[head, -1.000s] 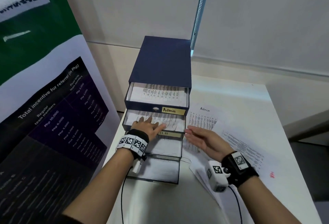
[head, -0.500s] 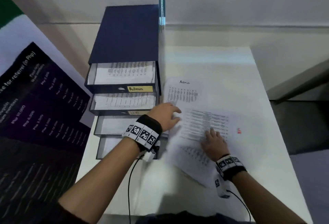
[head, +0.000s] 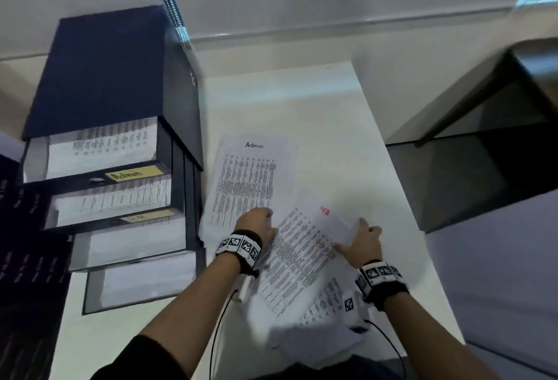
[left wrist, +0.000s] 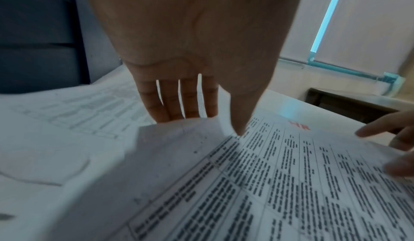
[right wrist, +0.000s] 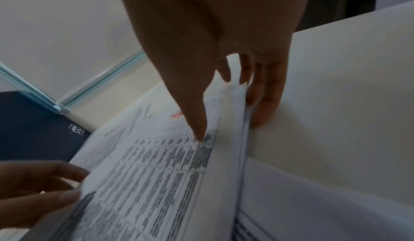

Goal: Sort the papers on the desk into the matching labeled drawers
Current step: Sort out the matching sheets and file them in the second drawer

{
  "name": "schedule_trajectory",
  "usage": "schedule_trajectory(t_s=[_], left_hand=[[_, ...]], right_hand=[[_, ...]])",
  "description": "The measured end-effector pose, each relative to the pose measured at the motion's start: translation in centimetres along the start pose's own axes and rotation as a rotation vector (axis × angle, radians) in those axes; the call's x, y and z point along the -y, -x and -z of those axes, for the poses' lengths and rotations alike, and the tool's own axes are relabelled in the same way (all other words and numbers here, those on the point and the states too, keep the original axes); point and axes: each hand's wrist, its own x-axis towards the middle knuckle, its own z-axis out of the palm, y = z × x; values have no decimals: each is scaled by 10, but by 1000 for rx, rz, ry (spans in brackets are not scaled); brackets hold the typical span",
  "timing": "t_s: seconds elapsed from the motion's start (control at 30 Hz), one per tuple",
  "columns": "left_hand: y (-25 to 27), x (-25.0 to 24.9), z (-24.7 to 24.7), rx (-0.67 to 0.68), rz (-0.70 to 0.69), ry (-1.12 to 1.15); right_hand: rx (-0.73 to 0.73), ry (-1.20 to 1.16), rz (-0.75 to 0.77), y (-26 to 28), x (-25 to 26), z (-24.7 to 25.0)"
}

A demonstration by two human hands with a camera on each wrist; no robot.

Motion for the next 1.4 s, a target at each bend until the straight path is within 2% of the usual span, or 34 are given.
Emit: schedule_trajectory(t_s=[0.1,0.17,0.3,0.4,0.47,0.6,0.67,0.73,0.83,0.93,1.07,1.17,1.27,1.33,1.4], left_hand=[[-5,-5,-3,-97,37,289],[-10,-7,5,-114,65,434],[-16,0,33,47,20,589],[-18,7,51,144,-8,540],[-20,9,59,95,7,475],[-23,3,68,-20,-27,265],[-26,-2,67,-85,-56,238],[-28,-8,64,-154,-77,254],[-27,-17,58,-198,-114,226],[-23,-18,44,-185,-93,258],[-13,-16,19,-34,-11,418],[-7,-14,4,-1,27,374],[-5,-12,-2,-60,-15,394],[1,-10,7,-100,-76,544],[12,-11,25,-134,-159,692]], right_hand=[[16,-122,34,-13,-4,3],[-33,-230,56,-21,-6,8],[-157,-329,85,-37,-10,23],[-171,-319,99,-46,-16,39],[-129,-351,104,-52,-29,53],[135,-388,172,-52,-54,72],[249,-376,182,-47,-57,70],[304,-405,163,-42,-56,64],[210,-506,135,-38,-47,52],[105,-686,28,-35,-30,40],[63,-727,-115,-60,-35,11],[88,-770,-104,-83,-40,-14],[60,-805,-70,-66,-17,1],[13,-865,-49,-60,-6,11],[55,-1006,-61,-36,22,32]])
